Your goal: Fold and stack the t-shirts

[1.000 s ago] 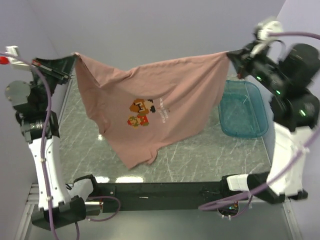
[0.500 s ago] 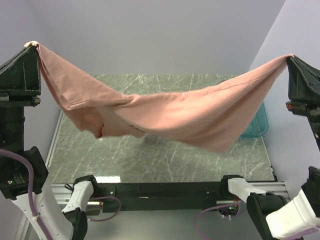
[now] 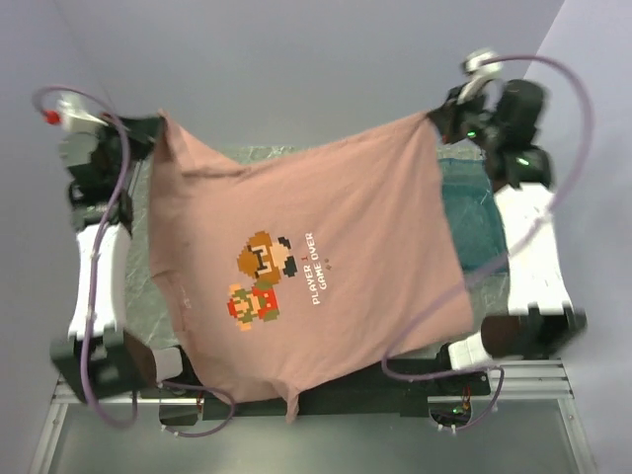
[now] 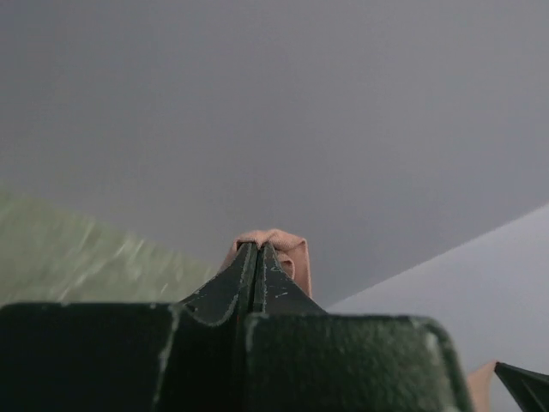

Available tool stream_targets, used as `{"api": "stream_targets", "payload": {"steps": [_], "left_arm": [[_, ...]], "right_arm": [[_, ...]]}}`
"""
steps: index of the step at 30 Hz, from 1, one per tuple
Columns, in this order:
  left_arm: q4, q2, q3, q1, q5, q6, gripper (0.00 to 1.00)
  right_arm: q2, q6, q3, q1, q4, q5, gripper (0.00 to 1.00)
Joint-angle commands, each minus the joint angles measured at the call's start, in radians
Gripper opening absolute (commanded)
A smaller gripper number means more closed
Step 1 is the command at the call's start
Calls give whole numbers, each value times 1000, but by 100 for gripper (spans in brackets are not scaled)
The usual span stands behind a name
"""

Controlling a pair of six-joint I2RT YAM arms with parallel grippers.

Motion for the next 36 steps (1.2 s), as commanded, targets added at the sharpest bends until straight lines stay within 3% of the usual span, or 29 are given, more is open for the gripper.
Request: {"api": "stream_targets", "payload": {"steps": [1, 6, 10, 15, 18, 26, 36], "left_arm": [[124, 130, -167, -7, 63, 7, 0], [213, 455, -206, -27, 117, 51, 0], [207, 740, -76, -42, 127, 60, 0], [106, 920, 99, -56, 91, 79, 0], [48, 978, 216, -58, 75, 88, 0], [47, 971, 296, -59, 118, 85, 0], [98, 807, 112, -59, 164, 93, 0]], "right_arm": [[116, 5, -168, 6, 126, -53, 0], [404, -3, -200, 54, 187, -38, 0], [631, -8, -7, 78, 113, 25, 0], [846, -8, 211, 88, 21, 103, 0], [888, 3, 289, 86, 16, 131, 0], [828, 34, 254, 80, 70, 136, 0], [709, 34, 92, 65, 125, 110, 0]]}}
